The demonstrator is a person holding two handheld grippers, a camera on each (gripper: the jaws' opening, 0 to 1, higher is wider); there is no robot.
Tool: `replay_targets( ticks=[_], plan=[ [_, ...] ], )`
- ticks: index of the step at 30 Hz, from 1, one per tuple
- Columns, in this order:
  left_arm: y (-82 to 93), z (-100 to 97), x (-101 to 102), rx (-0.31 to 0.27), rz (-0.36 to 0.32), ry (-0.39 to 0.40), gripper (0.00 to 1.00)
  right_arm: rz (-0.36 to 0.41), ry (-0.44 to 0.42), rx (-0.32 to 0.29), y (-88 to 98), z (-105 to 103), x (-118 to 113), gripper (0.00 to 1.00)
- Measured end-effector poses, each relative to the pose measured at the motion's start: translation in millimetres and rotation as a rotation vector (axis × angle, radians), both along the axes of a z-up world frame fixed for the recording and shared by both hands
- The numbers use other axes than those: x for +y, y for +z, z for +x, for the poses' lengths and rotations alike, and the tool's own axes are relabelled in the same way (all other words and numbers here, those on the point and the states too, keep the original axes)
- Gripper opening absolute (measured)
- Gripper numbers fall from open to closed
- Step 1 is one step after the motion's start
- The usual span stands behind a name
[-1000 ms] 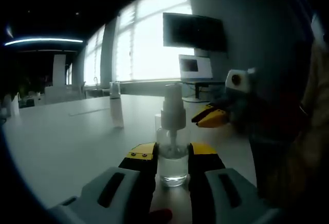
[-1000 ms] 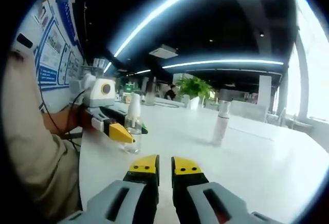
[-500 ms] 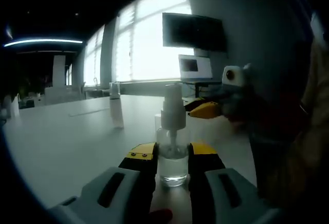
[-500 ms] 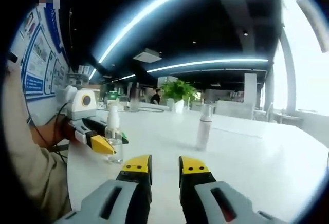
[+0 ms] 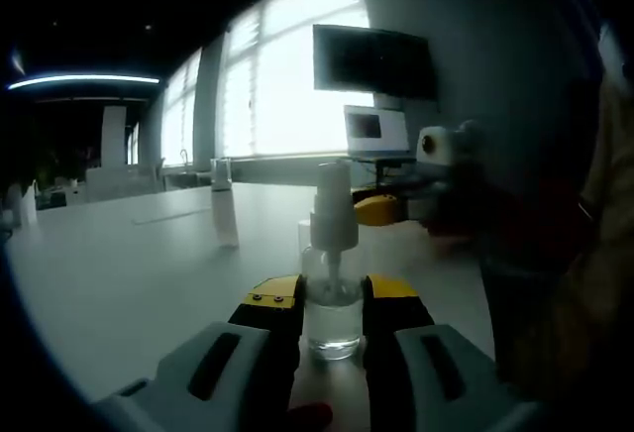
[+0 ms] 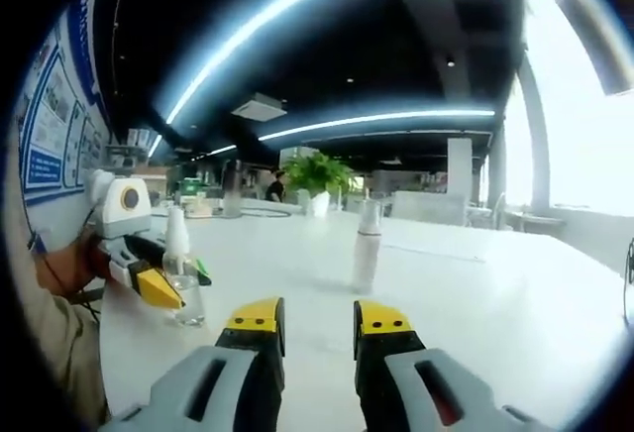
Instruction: Clamp pump bottle remove cover press pump head put on cover
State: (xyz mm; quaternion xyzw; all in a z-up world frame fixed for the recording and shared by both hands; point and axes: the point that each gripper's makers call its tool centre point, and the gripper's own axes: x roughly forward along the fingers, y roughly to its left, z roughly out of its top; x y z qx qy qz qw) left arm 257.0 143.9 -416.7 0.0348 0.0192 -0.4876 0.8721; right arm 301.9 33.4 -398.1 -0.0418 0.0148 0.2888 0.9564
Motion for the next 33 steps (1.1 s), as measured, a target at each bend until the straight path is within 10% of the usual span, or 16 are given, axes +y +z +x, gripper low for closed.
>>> replay_targets(
  ticks=[33],
  plan=[
    [0.2,0.5,1,0.004,-0.003,0.001,0.15,-0.030,-0.049,0.134,-32.4,46,12,0.30]
  ],
)
